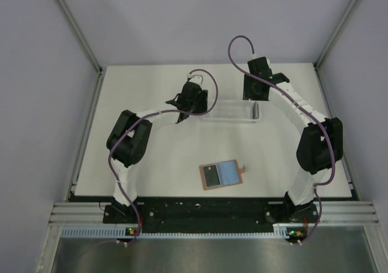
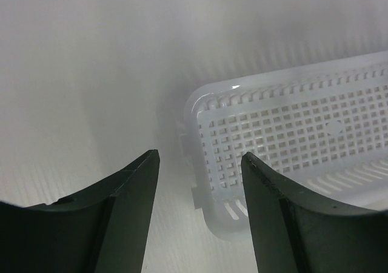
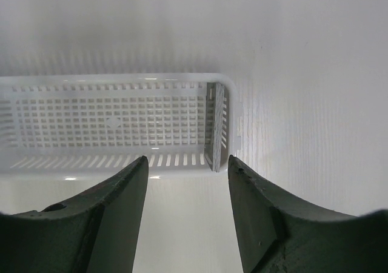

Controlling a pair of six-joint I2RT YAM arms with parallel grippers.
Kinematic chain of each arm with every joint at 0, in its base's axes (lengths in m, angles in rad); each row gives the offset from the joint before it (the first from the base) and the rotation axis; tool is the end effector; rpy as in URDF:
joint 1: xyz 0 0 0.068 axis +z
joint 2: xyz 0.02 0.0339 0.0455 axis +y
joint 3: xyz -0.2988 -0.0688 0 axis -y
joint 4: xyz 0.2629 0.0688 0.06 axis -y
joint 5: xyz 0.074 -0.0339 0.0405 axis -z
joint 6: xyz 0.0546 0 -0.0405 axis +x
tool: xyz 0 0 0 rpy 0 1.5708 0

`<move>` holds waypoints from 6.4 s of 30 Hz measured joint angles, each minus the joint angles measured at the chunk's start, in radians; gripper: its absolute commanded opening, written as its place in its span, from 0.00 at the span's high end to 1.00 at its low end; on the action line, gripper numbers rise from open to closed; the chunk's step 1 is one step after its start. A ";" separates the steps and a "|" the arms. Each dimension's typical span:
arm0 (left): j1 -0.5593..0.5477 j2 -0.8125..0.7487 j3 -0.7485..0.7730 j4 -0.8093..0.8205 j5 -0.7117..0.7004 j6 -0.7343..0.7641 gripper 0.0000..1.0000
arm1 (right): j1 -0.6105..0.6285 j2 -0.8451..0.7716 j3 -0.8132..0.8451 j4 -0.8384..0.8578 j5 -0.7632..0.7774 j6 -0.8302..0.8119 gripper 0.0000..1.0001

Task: Put the credit cards into the card holder
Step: Pick up the credit card from the storage box.

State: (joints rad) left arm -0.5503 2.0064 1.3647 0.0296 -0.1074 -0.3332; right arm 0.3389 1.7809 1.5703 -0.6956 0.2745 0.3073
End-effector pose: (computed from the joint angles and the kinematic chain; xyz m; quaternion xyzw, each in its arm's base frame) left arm 0.4272 -0.2552 0.2014 0.0714 0.8835 -0.1538 0.4367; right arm 0.4105 0.1290 0.3098 0.0298 0.9370 -0.0200 0.3475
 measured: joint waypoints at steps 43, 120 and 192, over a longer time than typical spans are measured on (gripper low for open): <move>0.000 -0.027 -0.140 -0.004 -0.093 -0.024 0.72 | -0.003 0.063 -0.028 0.018 -0.112 0.007 0.42; 0.000 -0.035 -0.157 -0.028 -0.112 -0.069 0.73 | 0.021 0.163 -0.071 0.022 0.008 0.010 0.76; 0.002 -0.035 -0.157 -0.031 -0.106 -0.069 0.75 | 0.024 0.077 -0.071 0.007 0.000 -0.002 0.93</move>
State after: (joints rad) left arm -0.5484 1.9717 1.2079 -0.0017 -0.2134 -0.4026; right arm 0.3626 1.8580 1.4990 -0.6884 0.2745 0.3058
